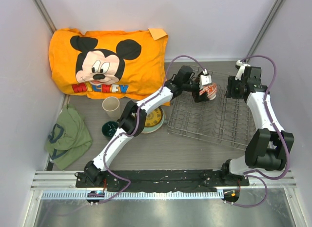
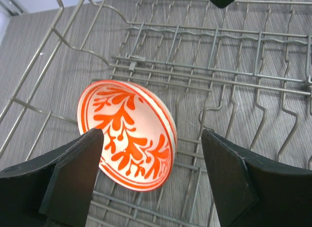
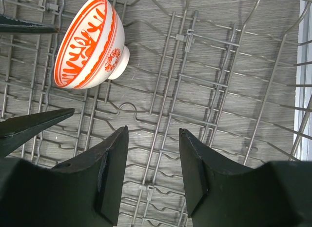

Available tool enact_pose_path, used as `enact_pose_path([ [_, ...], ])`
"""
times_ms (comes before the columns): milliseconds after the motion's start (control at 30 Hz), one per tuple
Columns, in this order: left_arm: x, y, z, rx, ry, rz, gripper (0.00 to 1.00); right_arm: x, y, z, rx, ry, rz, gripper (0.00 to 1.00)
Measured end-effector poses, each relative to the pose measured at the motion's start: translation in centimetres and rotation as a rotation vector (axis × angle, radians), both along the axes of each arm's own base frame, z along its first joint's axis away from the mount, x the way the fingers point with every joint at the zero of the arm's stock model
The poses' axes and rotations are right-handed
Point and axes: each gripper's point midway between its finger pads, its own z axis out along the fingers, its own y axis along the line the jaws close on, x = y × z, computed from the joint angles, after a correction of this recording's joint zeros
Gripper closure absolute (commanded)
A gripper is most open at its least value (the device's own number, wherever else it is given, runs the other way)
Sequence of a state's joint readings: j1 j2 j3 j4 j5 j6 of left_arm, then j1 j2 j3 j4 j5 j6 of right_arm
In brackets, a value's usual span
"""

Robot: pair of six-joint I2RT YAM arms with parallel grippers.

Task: Unload the mixed dishes from the dish rack
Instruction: Pick up the bowl from the dish rack.

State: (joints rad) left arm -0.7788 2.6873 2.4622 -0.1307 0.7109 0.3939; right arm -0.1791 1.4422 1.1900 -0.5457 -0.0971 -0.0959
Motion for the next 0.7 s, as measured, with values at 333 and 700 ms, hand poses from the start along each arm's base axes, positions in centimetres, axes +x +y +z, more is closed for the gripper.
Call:
enact_pose_path([
  [333, -0.5, -0.6, -1.6, -0.015, 0.027, -0.038, 0.37, -0.2, -0.2, -0.2, 0.004, 0.005, 0.001, 0.50],
  [700, -1.0, -0.9, -1.8, -0.019, 0.036, -0.056, 0.62, -0.2, -0.4, -0.3, 0.008, 0.005, 0.002, 0.50],
])
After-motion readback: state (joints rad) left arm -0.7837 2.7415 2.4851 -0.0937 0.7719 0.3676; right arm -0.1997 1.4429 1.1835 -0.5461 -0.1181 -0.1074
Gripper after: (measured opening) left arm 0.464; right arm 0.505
